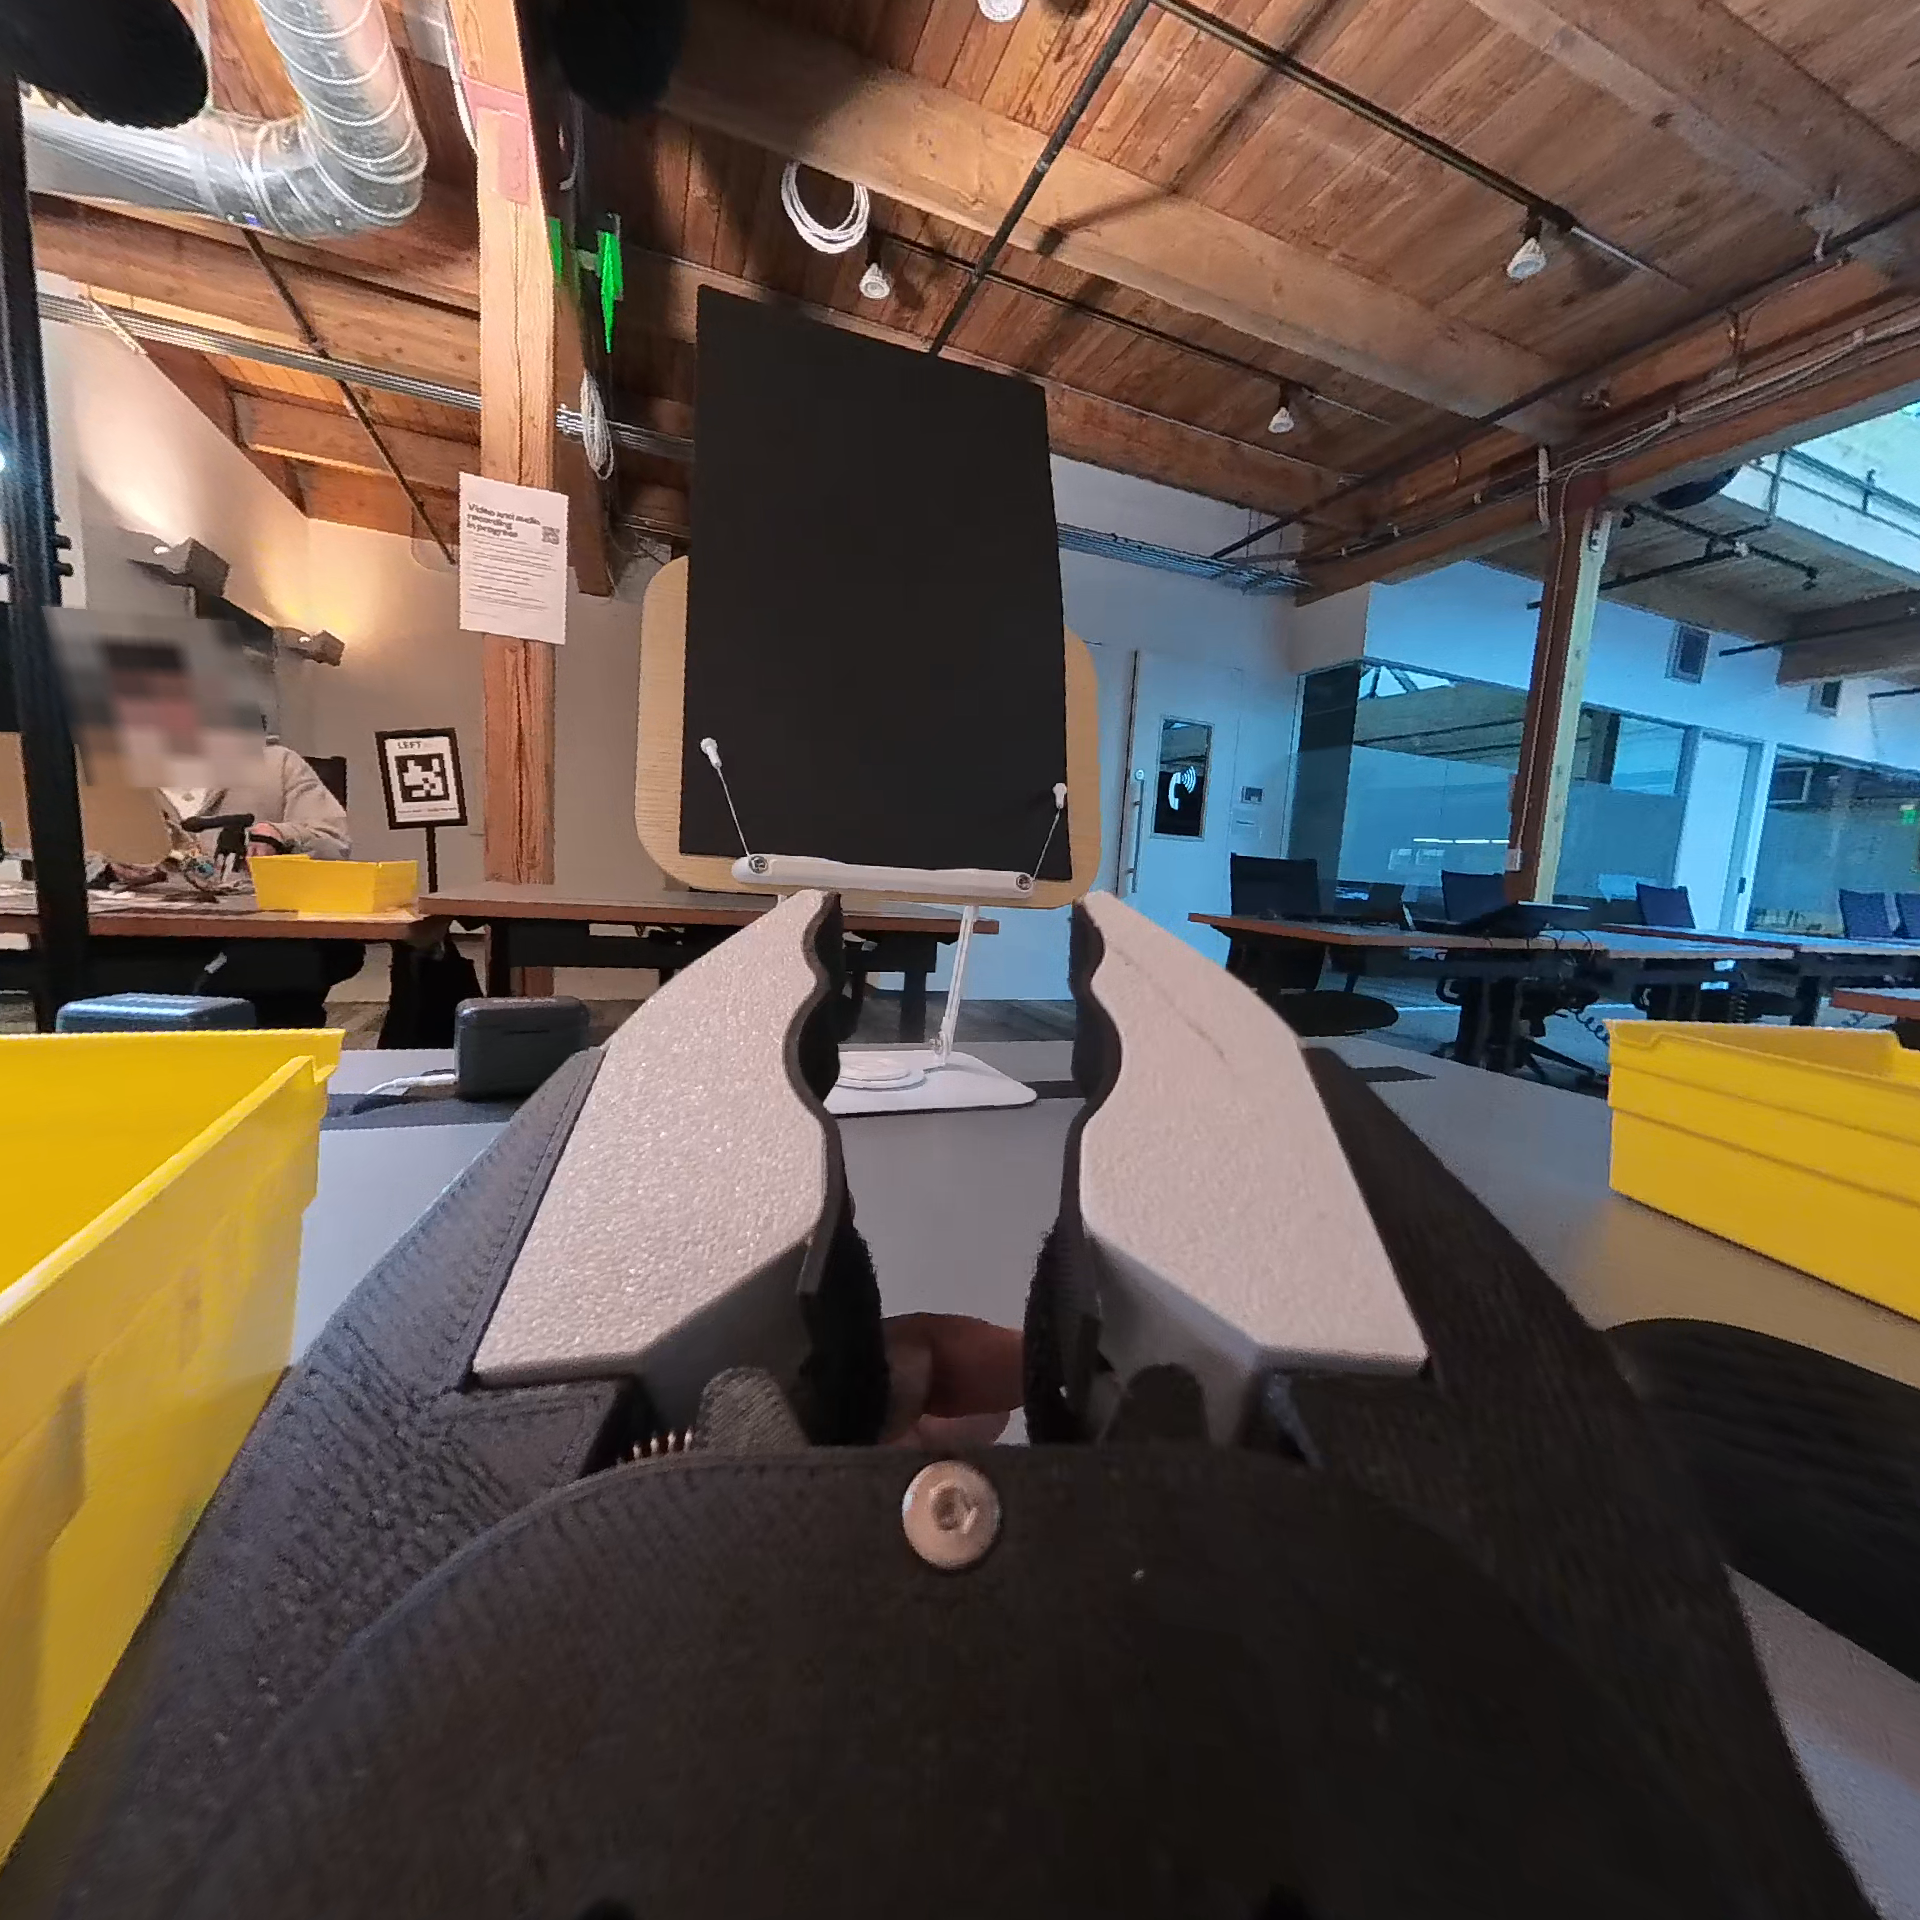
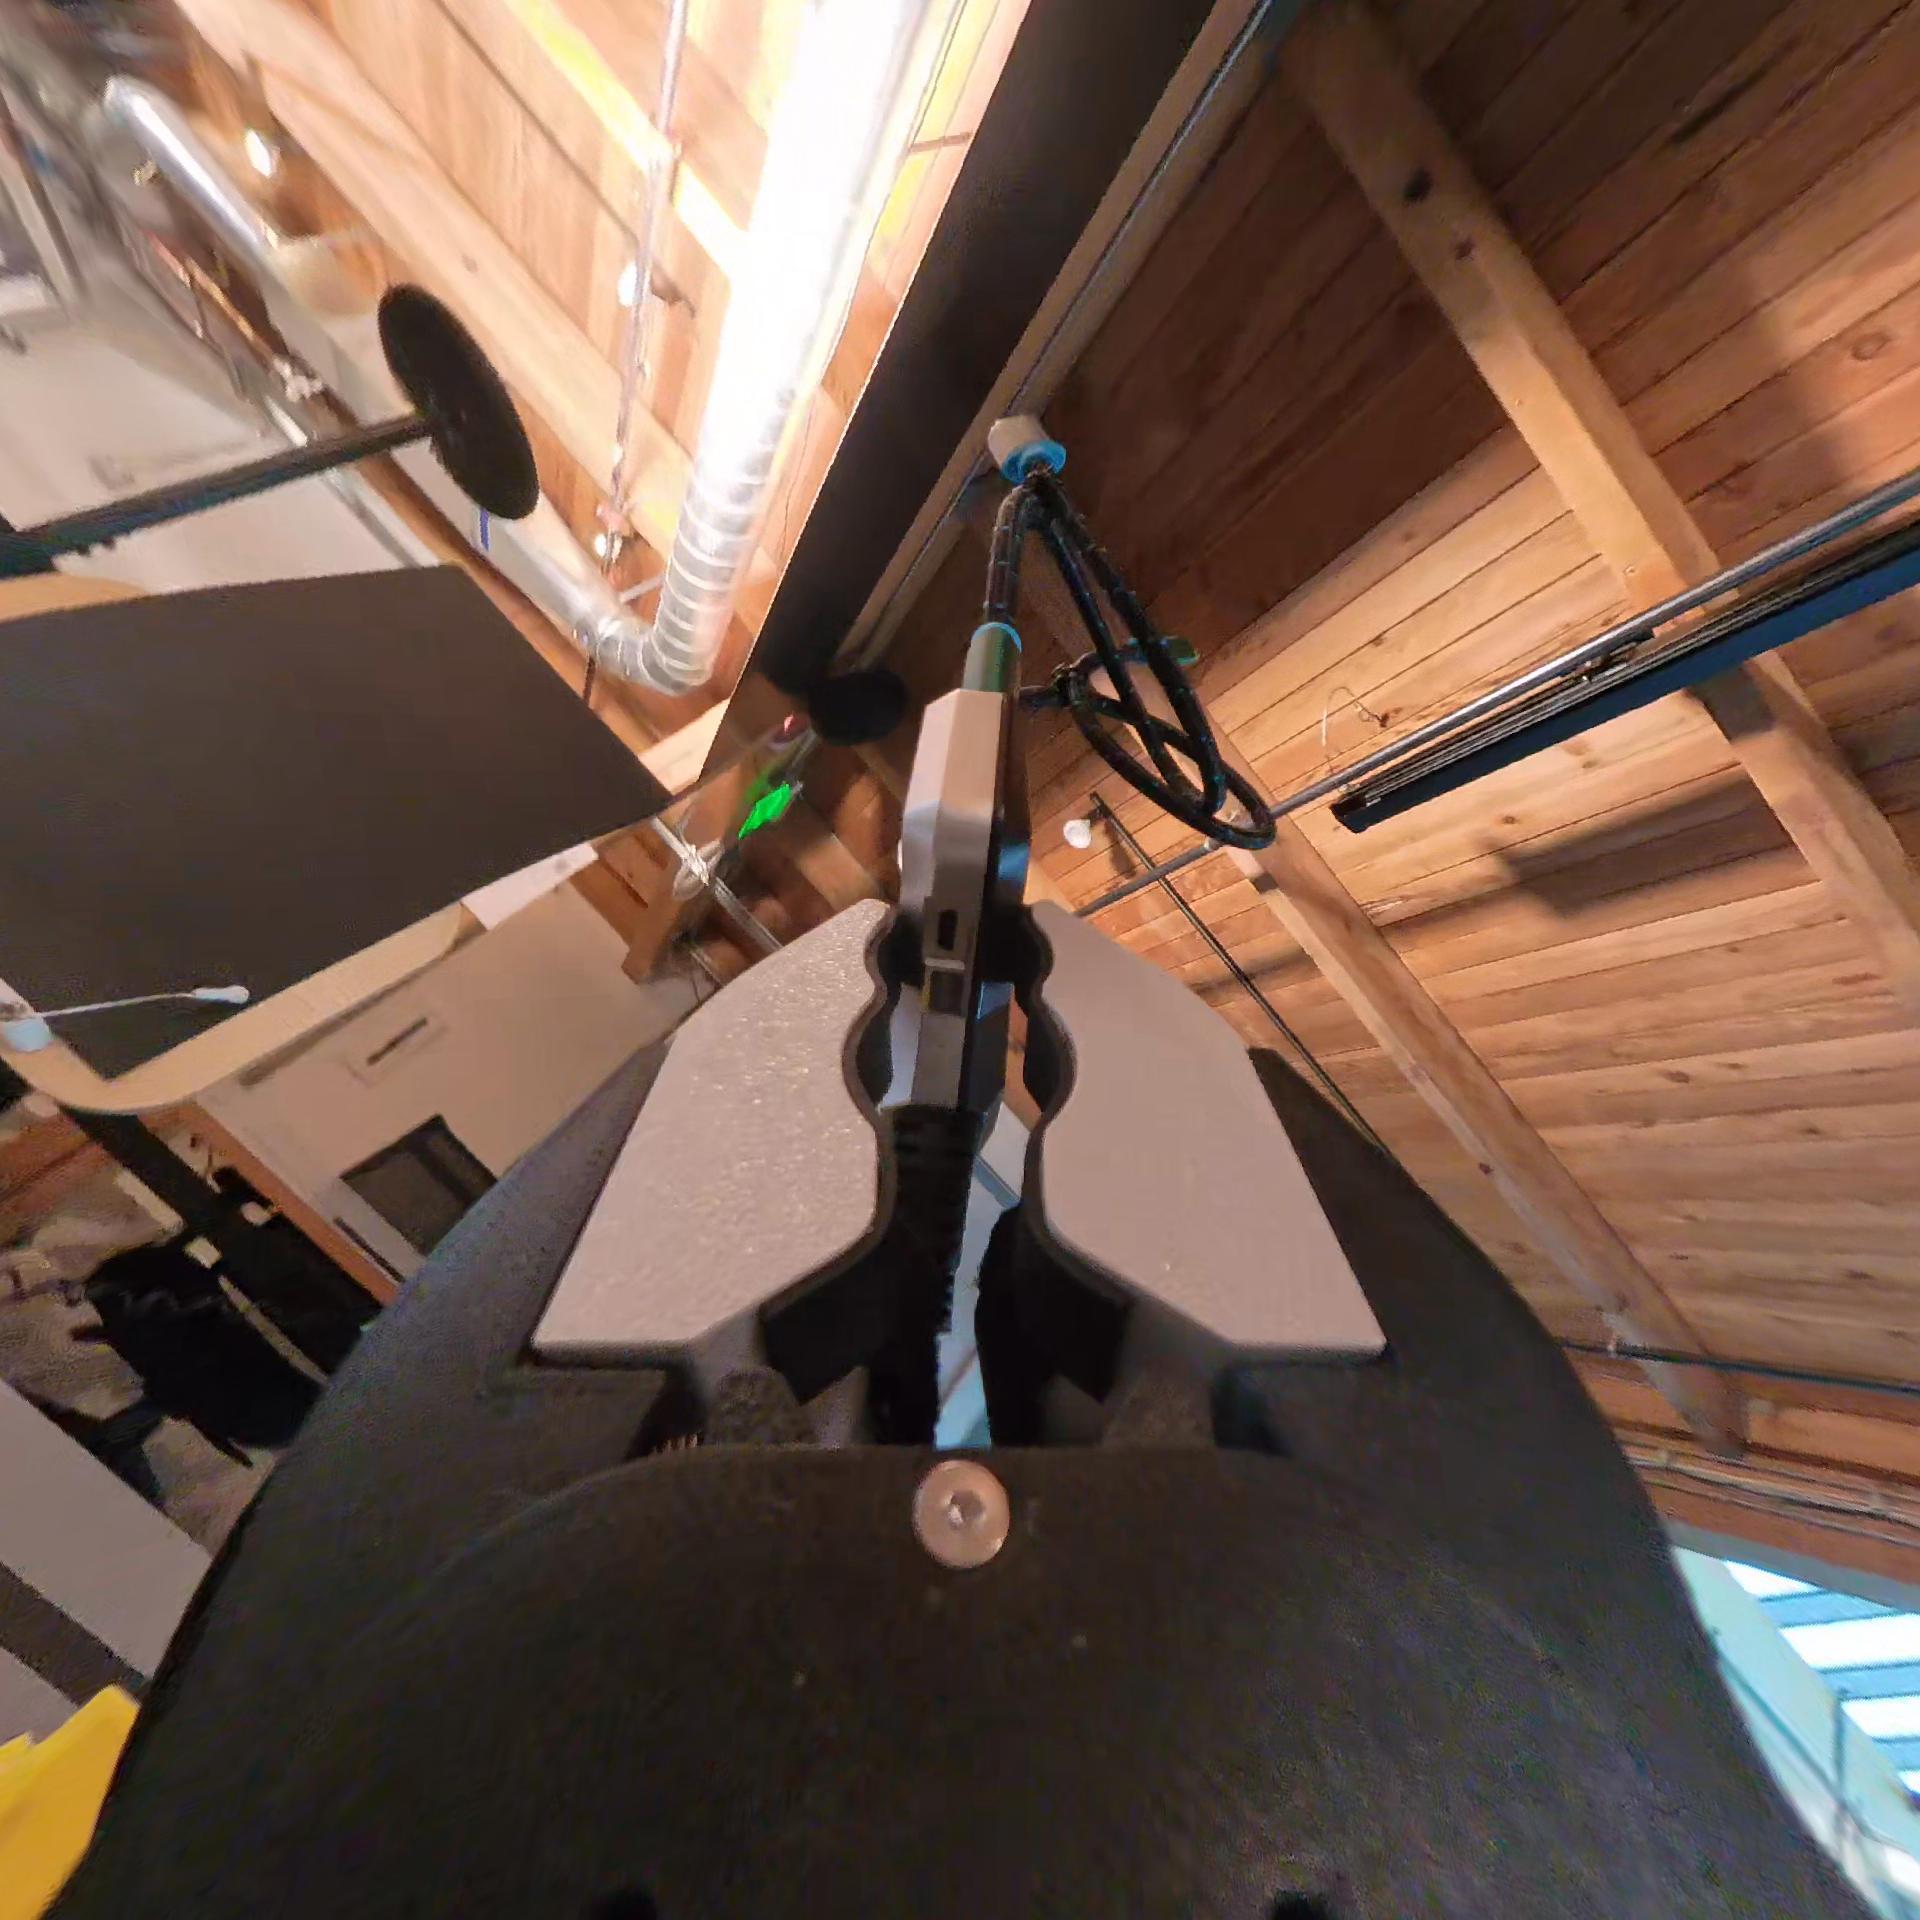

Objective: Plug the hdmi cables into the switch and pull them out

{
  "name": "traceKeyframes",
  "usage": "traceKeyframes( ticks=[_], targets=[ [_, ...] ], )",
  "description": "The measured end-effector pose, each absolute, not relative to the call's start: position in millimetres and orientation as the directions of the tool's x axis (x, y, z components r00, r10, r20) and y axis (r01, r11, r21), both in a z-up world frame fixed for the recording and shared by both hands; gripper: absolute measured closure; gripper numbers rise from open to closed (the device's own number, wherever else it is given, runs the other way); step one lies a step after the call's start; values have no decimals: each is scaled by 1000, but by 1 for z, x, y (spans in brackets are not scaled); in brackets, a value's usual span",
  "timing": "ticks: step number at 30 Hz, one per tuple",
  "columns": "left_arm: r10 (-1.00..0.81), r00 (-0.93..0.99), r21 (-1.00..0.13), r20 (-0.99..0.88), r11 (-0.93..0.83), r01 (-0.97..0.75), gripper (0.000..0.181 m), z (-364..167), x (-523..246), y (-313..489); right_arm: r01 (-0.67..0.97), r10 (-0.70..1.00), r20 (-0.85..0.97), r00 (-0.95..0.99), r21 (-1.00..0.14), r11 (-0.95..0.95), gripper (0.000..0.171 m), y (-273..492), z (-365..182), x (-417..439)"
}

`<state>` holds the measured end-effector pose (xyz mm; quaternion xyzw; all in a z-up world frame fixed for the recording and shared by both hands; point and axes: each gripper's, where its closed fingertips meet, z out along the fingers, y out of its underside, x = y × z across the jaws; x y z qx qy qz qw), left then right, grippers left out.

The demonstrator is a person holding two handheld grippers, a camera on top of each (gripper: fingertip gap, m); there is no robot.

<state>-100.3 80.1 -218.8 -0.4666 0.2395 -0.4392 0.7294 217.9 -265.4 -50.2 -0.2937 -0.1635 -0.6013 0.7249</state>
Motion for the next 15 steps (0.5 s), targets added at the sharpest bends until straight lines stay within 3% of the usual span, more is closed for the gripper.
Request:
traceKeyframes(
  ticks=[5, 10, 15],
  targets=[
    [-863, 504, -891, 45, 194, 411, 140, -218, -100, 79, 962, -813, 555, 173, -271, 20, 150, -286, -89, 232],
    [-865, 500, -885, 40, 202, 420, 142, -217, -101, 77, 939, -772, 631, 74, -306, -160, 150, -286, -117, 243],
    [-861, 508, -885, 19, 221, 409, 143, -216, -100, 76, 908, -792, 597, 127, -392, -150, 150, -290, -140, 248]
  ],
)
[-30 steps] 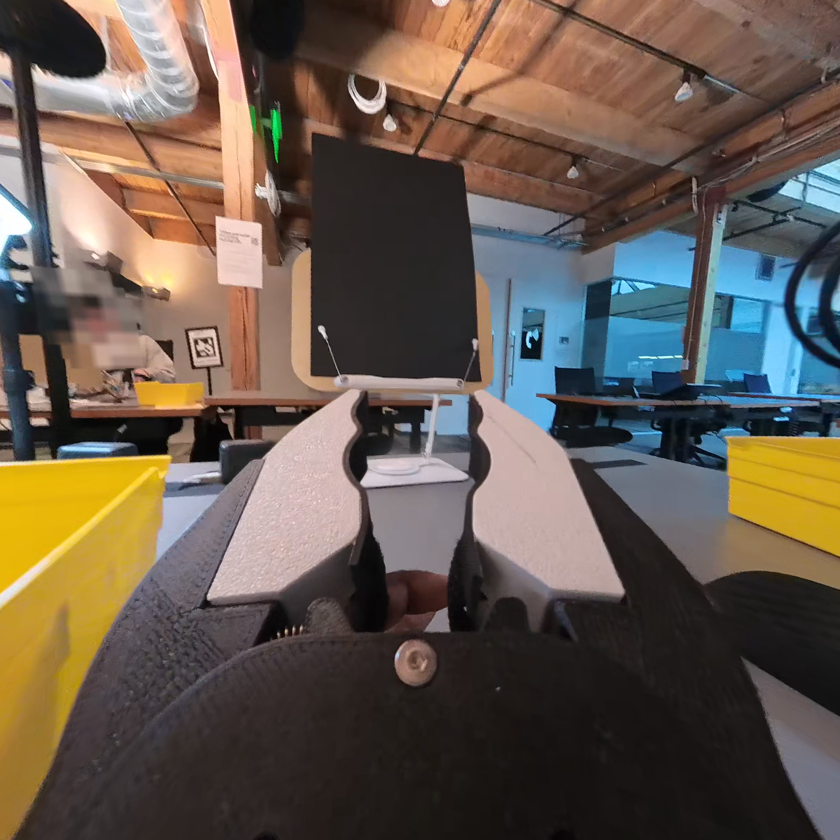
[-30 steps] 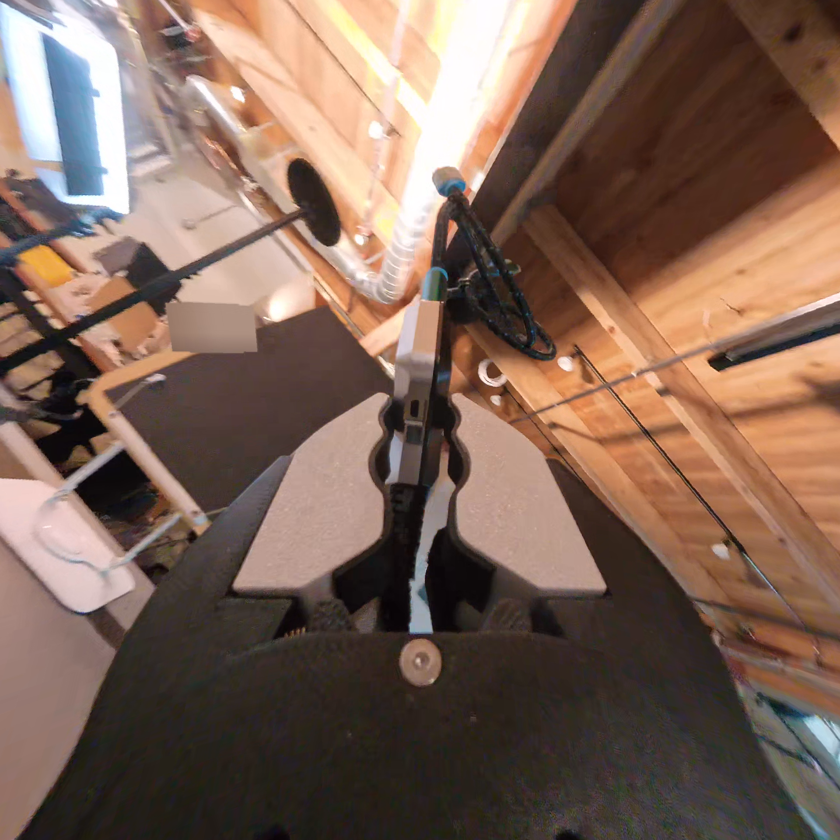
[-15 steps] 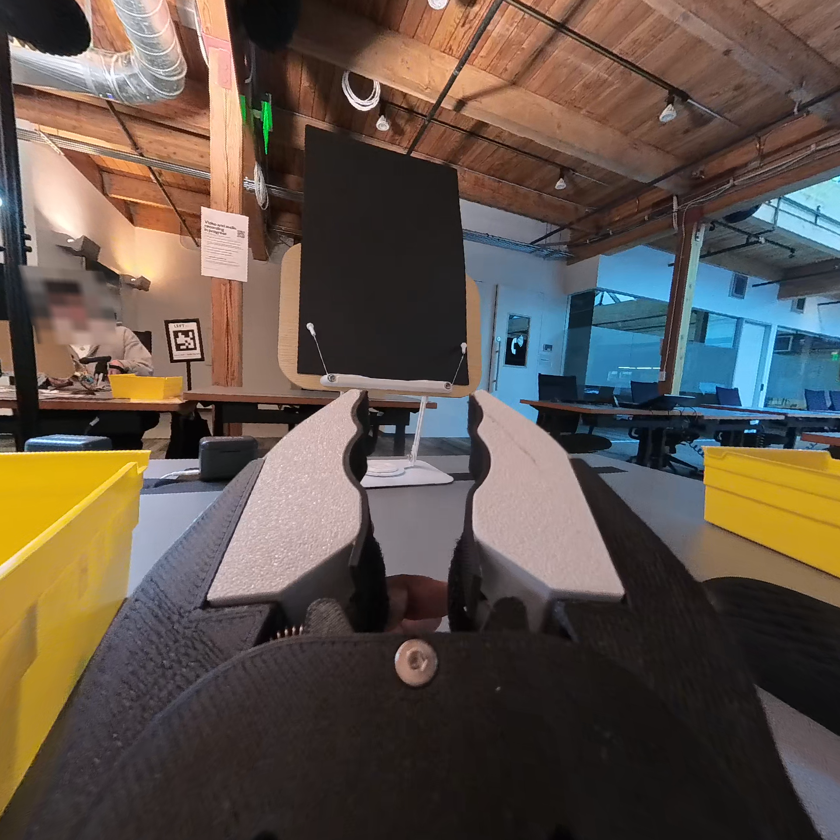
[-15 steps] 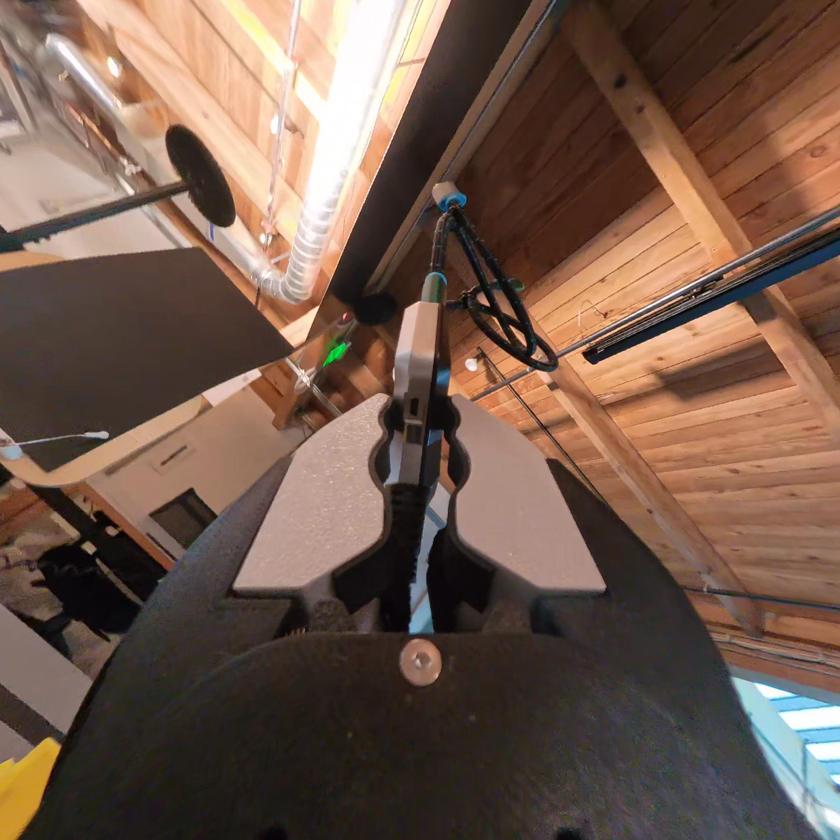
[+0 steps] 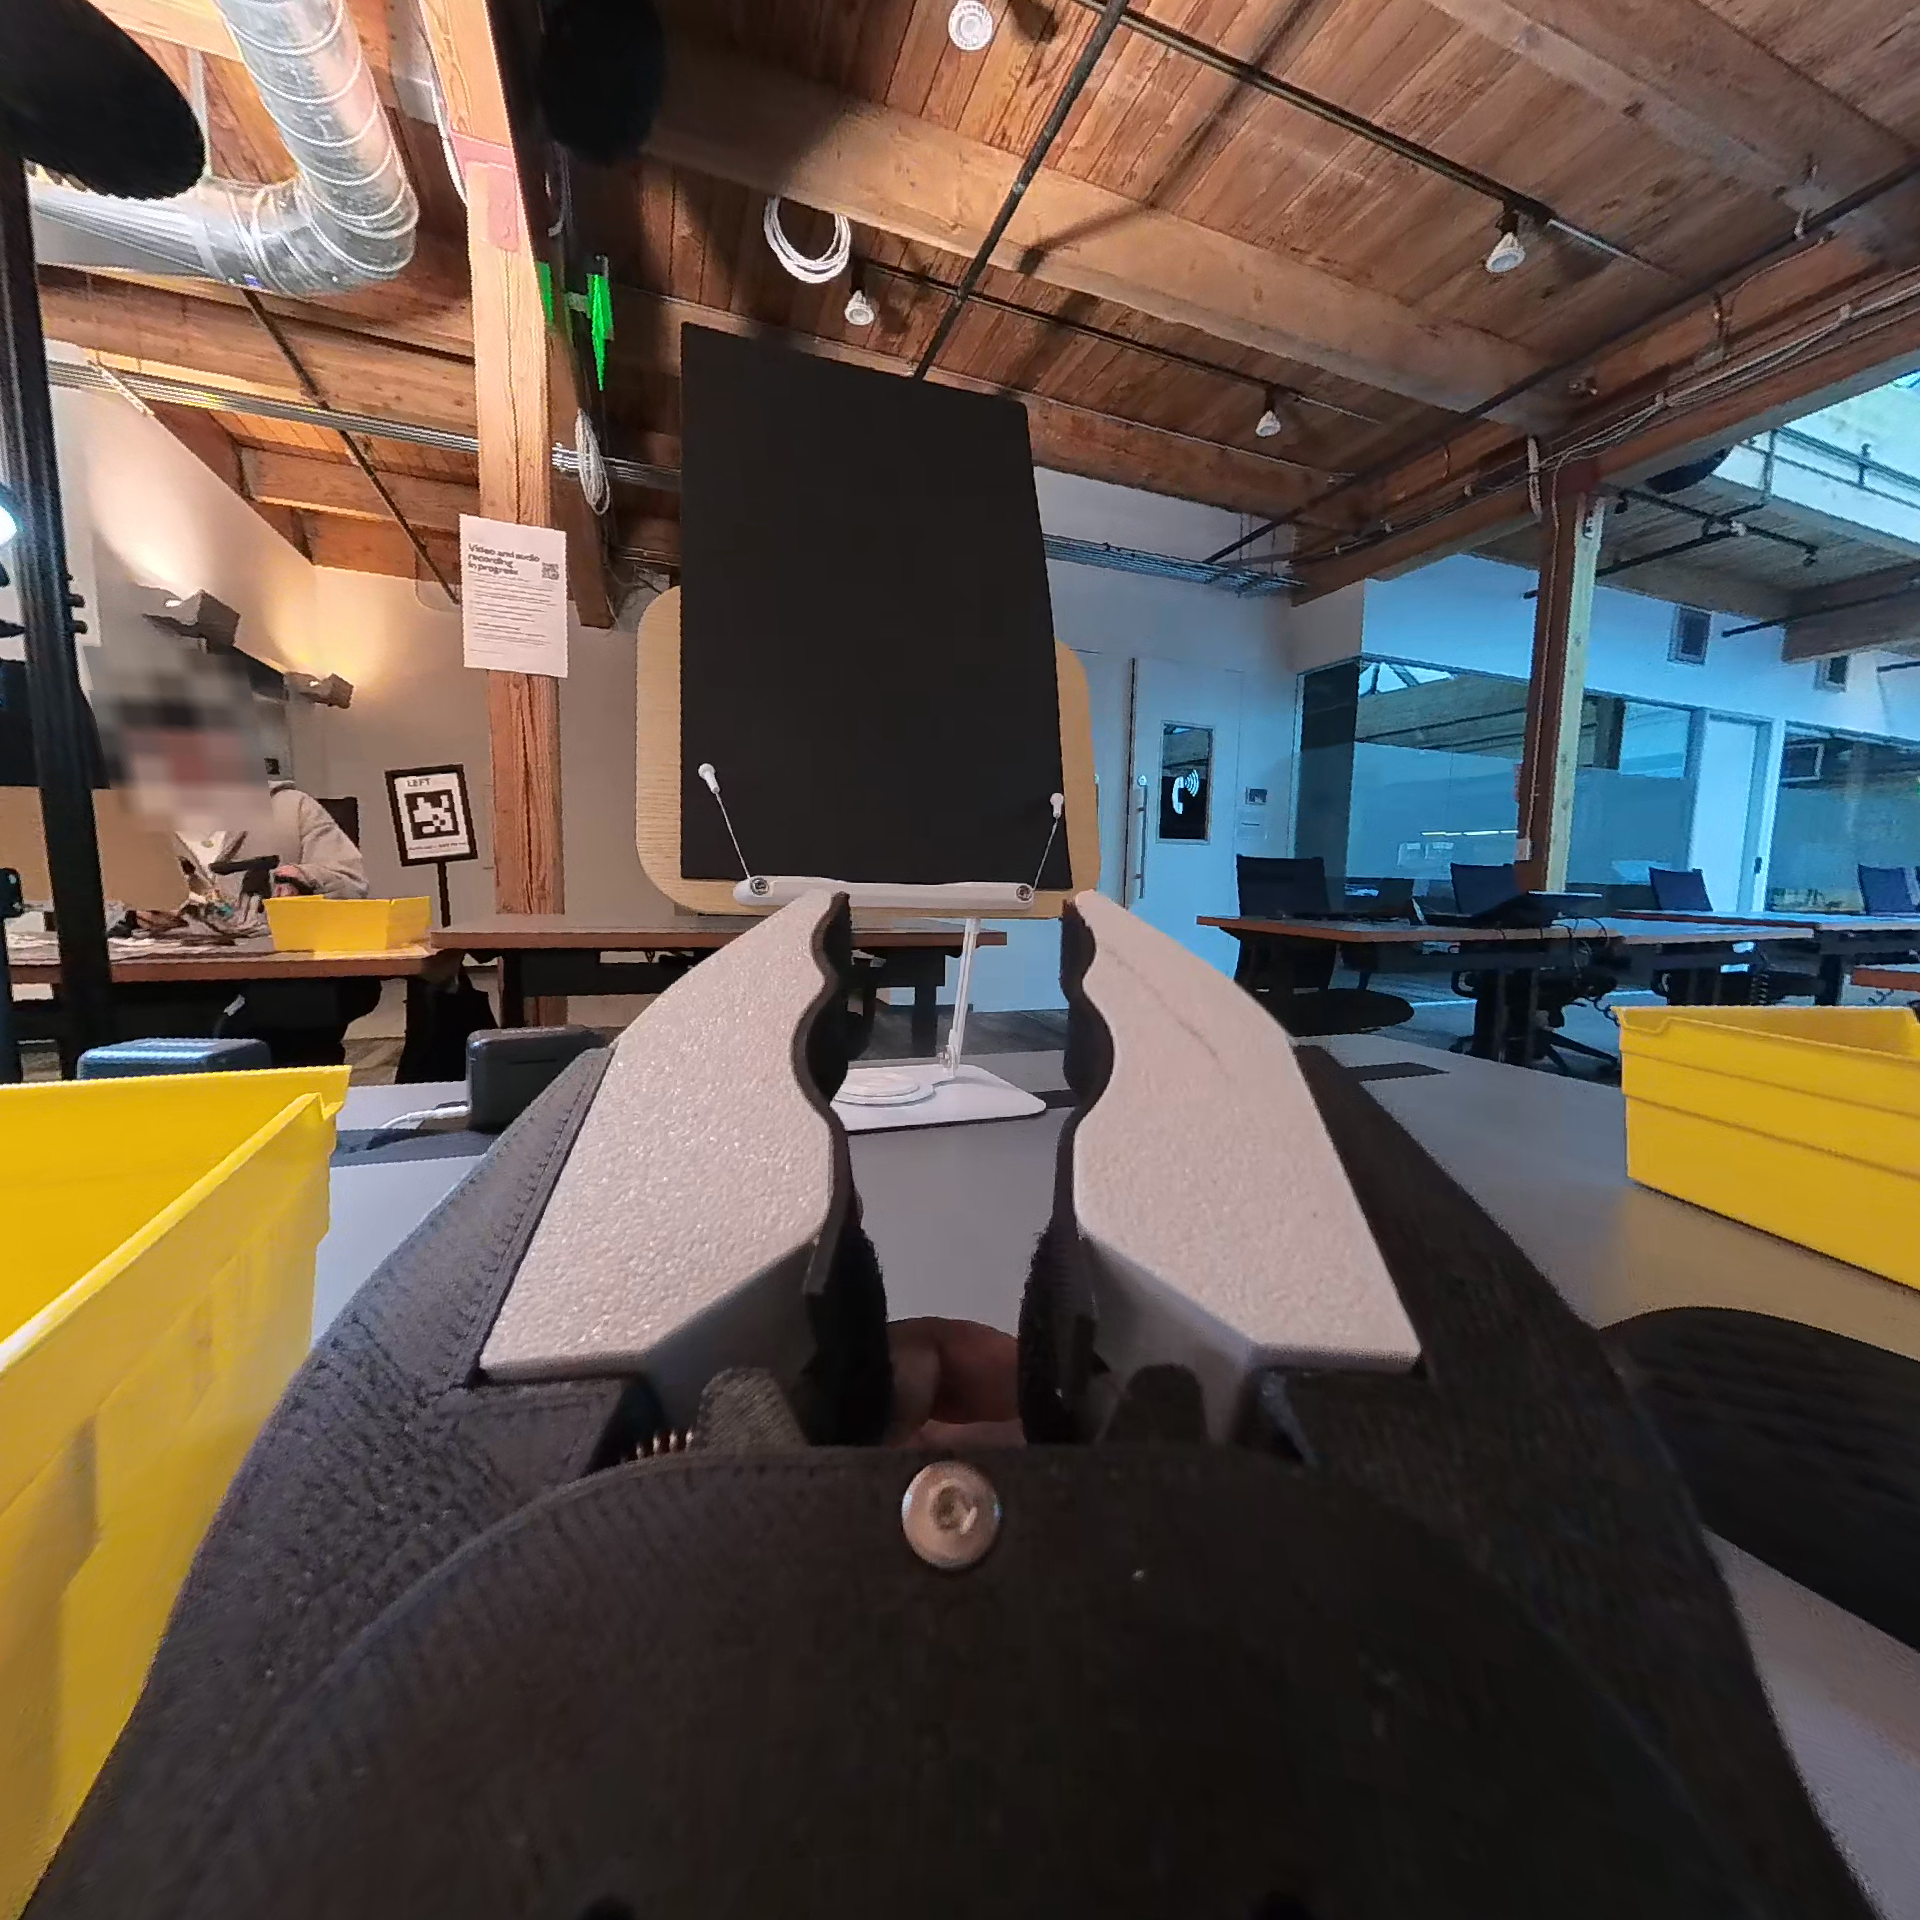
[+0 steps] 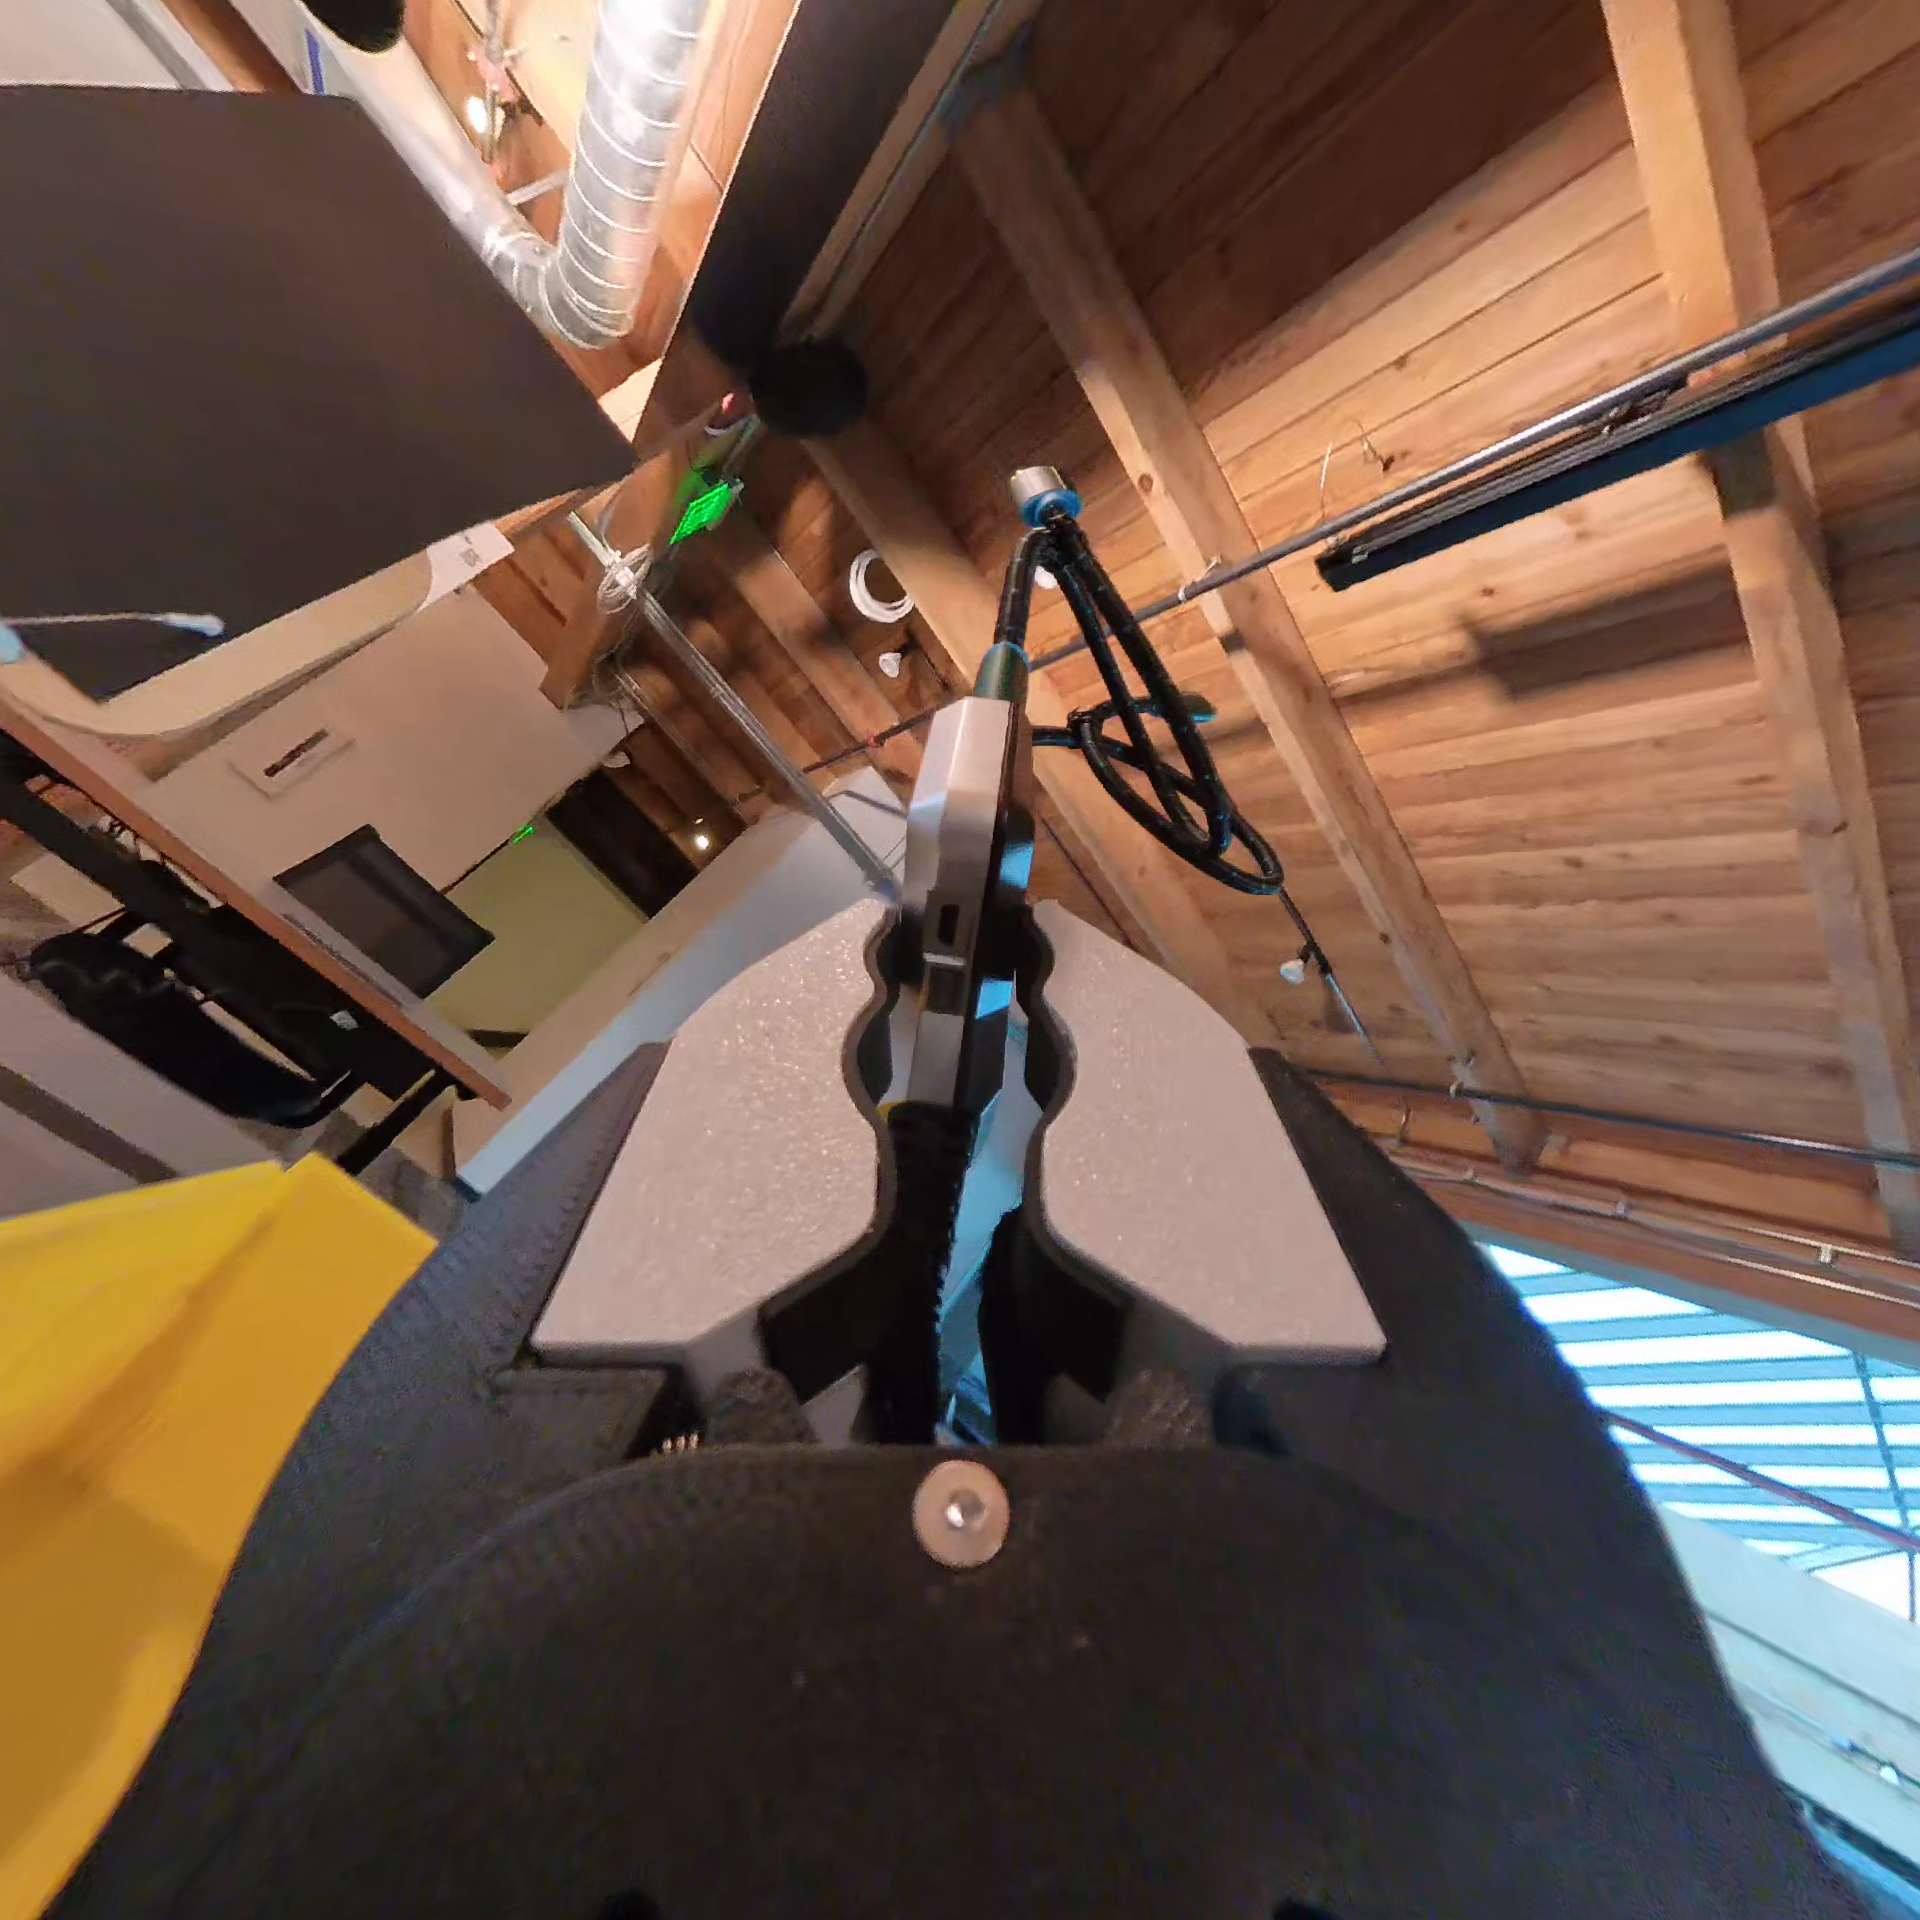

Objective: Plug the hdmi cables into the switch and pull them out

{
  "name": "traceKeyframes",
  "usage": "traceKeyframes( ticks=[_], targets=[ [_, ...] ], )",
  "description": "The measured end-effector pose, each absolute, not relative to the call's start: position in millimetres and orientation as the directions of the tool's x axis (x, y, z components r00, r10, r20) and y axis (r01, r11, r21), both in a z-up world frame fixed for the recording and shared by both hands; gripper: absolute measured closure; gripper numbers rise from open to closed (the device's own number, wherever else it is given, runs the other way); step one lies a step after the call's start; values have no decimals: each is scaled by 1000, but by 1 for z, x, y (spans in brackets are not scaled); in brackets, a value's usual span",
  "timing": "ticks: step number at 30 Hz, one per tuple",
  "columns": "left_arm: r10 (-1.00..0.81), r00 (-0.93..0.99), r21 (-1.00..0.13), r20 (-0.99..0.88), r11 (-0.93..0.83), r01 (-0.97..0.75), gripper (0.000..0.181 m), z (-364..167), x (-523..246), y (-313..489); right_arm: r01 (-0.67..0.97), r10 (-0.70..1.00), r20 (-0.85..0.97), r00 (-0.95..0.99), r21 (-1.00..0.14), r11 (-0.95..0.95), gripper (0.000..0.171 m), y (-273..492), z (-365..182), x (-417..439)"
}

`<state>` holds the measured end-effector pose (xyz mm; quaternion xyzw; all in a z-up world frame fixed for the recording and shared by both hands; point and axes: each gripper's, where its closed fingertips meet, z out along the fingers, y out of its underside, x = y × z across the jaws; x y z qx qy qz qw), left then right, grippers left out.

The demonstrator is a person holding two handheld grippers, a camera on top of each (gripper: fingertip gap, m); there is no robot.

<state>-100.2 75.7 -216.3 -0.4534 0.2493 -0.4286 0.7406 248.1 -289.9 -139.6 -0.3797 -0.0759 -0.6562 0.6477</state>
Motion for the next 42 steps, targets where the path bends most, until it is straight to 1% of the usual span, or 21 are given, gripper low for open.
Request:
traceKeyframes(
  ticks=[3, 7, 12, 14, 17, 19, 24, 27, 30, 31, 35, 39, 42],
  targets=[
    [-858, 513, -884, 12, 230, 406, 143, -216, -100, 75, 884, -738, 663, 126, -413, -221, 150, -287, -161, 255],
    [-854, 520, -882, 5, 241, 405, 143, -215, -101, 75, 836, -616, 786, 54, -373, -402, 150, -282, -188, 263],
    [-854, 521, -881, 10, 238, 408, 143, -215, -102, 76, 793, -547, 830, 111, -405, -454, 150, -288, -206, 267],
    [-856, 518, -881, 16, 233, 412, 143, -215, -102, 76, 773, -533, 832, 152, -436, -460, 150, -291, -211, 268],
    [-855, 519, -880, 15, 235, 413, 143, -215, -102, 76, 719, -554, 801, 226, -521, -460, 151, -301, -217, 277],
    [-854, 520, -880, 14, 237, 412, 143, -215, -102, 76, 695, -553, 794, 252, -546, -467, 150, -305, -224, 281],
    [-853, 522, -879, 13, 238, 412, 143, -215, -103, 76, 686, -472, 835, 284, -521, -508, 150, -299, -237, 283],
    [-853, 521, -878, 16, 238, 415, 144, -214, -103, 76, 663, -399, 867, 299, -490, -567, 150, -294, -251, 287],
    [-853, 522, -878, 16, 238, 416, 144, -214, -103, 76, 606, -276, 907, 319, -419, -676, 150, -289, -276, 296],
    [-852, 523, -878, 16, 239, 416, 144, -214, -104, 76, 600, -279, 910, 308, -413, -685, 150, -288, -276, 298],
    [-853, 521, -878, 18, 237, 417, 144, -214, -103, 76, 587, -267, 894, 361, -440, -680, 150, -287, -279, 298],
    [-852, 523, -879, 9, 243, 411, 144, -214, -102, 75, 564, -208, 867, 454, -459, -687, 149, -278, -286, 294],
    [-851, 524, -878, 7, 245, 410, 144, -214, -103, 75, 563, -137, 864, 485, -428, -707, 148, -269, -291, 288]
  ],
)
